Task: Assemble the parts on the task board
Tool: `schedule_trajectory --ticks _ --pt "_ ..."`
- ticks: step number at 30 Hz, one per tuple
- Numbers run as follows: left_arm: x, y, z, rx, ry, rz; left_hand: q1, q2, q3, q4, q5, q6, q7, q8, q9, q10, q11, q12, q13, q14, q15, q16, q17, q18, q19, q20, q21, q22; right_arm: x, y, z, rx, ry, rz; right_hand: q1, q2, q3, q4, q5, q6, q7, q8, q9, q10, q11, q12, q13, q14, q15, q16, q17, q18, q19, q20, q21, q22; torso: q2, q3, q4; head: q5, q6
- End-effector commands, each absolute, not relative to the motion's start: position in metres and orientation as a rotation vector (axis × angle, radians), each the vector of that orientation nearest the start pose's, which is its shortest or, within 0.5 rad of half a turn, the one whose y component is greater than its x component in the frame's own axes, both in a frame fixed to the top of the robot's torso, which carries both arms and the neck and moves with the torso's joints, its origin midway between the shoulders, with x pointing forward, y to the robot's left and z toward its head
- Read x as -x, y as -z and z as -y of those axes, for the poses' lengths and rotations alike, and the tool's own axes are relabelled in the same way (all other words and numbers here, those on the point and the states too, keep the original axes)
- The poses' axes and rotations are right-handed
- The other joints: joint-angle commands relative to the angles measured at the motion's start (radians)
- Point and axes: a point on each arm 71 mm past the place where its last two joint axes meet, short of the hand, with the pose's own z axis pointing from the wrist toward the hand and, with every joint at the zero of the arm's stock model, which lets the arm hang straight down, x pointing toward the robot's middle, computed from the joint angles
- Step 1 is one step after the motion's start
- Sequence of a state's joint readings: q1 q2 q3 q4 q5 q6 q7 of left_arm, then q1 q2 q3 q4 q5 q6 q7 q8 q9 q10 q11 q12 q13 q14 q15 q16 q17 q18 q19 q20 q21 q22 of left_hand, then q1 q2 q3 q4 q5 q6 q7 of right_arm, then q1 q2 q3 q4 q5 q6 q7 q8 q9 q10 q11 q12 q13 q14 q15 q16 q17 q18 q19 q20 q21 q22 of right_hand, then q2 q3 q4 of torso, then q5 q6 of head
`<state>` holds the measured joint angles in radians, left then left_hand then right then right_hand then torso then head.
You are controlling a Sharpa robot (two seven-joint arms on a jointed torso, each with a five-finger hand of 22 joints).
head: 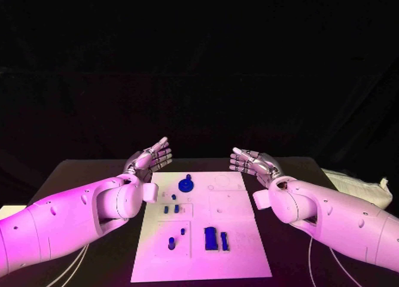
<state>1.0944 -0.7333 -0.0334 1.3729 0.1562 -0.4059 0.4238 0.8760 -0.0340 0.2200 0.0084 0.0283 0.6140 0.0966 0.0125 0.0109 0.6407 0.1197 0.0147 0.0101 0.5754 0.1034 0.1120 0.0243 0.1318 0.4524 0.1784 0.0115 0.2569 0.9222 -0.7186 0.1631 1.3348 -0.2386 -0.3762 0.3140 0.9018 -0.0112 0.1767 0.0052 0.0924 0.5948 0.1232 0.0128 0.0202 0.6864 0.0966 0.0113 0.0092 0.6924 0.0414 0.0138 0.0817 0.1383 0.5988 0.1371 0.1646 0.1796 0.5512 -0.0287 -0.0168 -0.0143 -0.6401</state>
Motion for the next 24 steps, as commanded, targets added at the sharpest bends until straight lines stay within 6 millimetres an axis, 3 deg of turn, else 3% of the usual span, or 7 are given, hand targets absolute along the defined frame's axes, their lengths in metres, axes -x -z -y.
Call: schedule_trajectory --ticks 1,5,6,9,11,12,24 --pt "-0.49 0.237 -0.206 1.316 1.317 -1.29 -0.279 0.034 -0.07 -0.008 -0.028 -0.196 -0.097 -0.013 -0.011 -0.204 -0.038 -0.015 -0.01 -0.184 -0.033 -0.036 -0.024 -0.044 -0.144 -0.057 -0.012 -0.082 -0.488 0.249 0.208 -1.201 -1.313 -1.326 -0.286 0.011 -0.056 -0.005 -0.092 -0.189 -0.039 -0.013 -0.02 -0.217 -0.097 -0.011 -0.009 -0.219 -0.041 -0.014 -0.082 -0.047 -0.19 -0.043 -0.052 -0.057 -0.006 0.0234 0.0137 0.011 0.031" --pt "-0.477 0.232 -0.2 1.267 1.274 -1.26 -0.37 0.034 -0.093 -0.008 -0.028 -0.259 -0.097 -0.013 -0.011 -0.271 -0.12 -0.015 -0.01 -0.243 -0.103 -0.112 -0.024 -0.052 -0.191 -0.076 -0.012 -0.109 -0.478 0.237 0.2 -1.205 -1.284 -1.272 -0.38 0.011 -0.074 -0.005 -0.092 -0.251 -0.052 -0.013 -0.02 -0.289 -0.097 -0.011 -0.009 -0.292 -0.041 -0.014 -0.082 -0.052 -0.252 -0.058 -0.07 -0.076 -0.007 0.0287 0.0168 0.014 0.04" --pt "-0.475 0.231 -0.198 1.257 1.266 -1.253 -0.39 0.034 -0.098 -0.008 -0.028 -0.273 -0.097 -0.013 -0.011 -0.285 -0.12 -0.015 -0.01 -0.256 -0.103 -0.112 -0.024 -0.055 -0.201 -0.079 -0.012 -0.114 -0.476 0.235 0.199 -1.206 -1.276 -1.262 -0.402 0.011 -0.078 -0.005 -0.092 -0.265 -0.123 -0.013 -0.02 -0.306 -0.097 -0.011 -0.009 -0.309 -0.041 -0.014 -0.082 -0.061 -0.267 -0.061 -0.073 -0.08 -0.007 0.0287 0.0168 0.014 0.04" --pt "-0.468 0.228 -0.195 1.233 1.247 -1.236 -0.439 0.034 -0.11 -0.008 -0.028 -0.308 -0.097 -0.013 -0.011 -0.321 -0.12 -0.015 -0.01 -0.288 -0.103 -0.112 -0.024 -0.055 -0.227 -0.09 -0.012 -0.129 -0.47 0.23 0.196 -1.208 -1.256 -1.24 -0.453 0.011 -0.088 -0.005 -0.092 -0.299 -0.123 -0.013 -0.02 -0.344 -0.097 -0.011 -0.009 -0.347 -0.041 -0.014 -0.082 -0.063 -0.3 -0.137 -0.083 -0.09 -0.007 0.0287 0.0168 0.014 0.04" --pt "-0.464 0.226 -0.194 1.219 1.236 -1.226 -0.484 0.034 -0.121 -0.008 -0.028 -0.339 -0.097 -0.013 -0.011 -0.354 -0.12 -0.015 -0.01 -0.318 -0.103 -0.112 -0.024 -0.132 -0.25 -0.098 -0.012 -0.142 -0.466 0.227 0.194 -1.208 -1.242 -1.228 -0.499 0.011 -0.098 -0.005 -0.092 -0.329 -0.123 -0.013 -0.02 -0.381 -0.097 -0.011 -0.009 -0.383 -0.041 -0.014 -0.082 -0.066 -0.331 -0.137 -0.091 -0.099 -0.007 0.0287 0.0168 0.014 0.04" --pt "-0.463 0.225 -0.193 1.215 1.233 -1.223 -0.495 0.034 -0.125 -0.008 -0.028 -0.347 -0.097 -0.013 -0.011 -0.362 -0.12 -0.015 -0.01 -0.325 -0.103 -0.112 -0.024 -0.132 -0.255 -0.101 -0.012 -0.145 -0.464 0.226 0.193 -1.209 -1.238 -1.225 -0.509 0.011 -0.1 -0.005 -0.092 -0.336 -0.123 -0.013 -0.02 -0.388 -0.097 -0.011 -0.009 -0.391 -0.041 -0.014 -0.082 -0.138 -0.336 -0.137 -0.093 -0.101 -0.007 0.0287 0.0168 0.014 0.04" --pt "-0.462 0.224 -0.192 1.209 1.229 -1.218 -0.643 0.034 -0.22 -0.008 -0.028 -0.451 -0.097 -0.013 -0.011 -0.471 -0.12 -0.015 -0.01 -0.423 -0.103 -0.112 -0.024 -0.132 -0.332 -0.178 -0.012 -0.257 -0.462 0.224 0.192 -1.209 -1.229 -1.218 -0.662 0.011 -0.177 -0.005 -0.092 -0.437 -0.123 -0.013 -0.02 -0.504 -0.097 -0.011 -0.009 -0.508 -0.041 -0.014 -0.082 -0.138 -0.44 -0.137 -0.165 -0.18 -0.007 0.0287 0.0168 0.014 0.04"
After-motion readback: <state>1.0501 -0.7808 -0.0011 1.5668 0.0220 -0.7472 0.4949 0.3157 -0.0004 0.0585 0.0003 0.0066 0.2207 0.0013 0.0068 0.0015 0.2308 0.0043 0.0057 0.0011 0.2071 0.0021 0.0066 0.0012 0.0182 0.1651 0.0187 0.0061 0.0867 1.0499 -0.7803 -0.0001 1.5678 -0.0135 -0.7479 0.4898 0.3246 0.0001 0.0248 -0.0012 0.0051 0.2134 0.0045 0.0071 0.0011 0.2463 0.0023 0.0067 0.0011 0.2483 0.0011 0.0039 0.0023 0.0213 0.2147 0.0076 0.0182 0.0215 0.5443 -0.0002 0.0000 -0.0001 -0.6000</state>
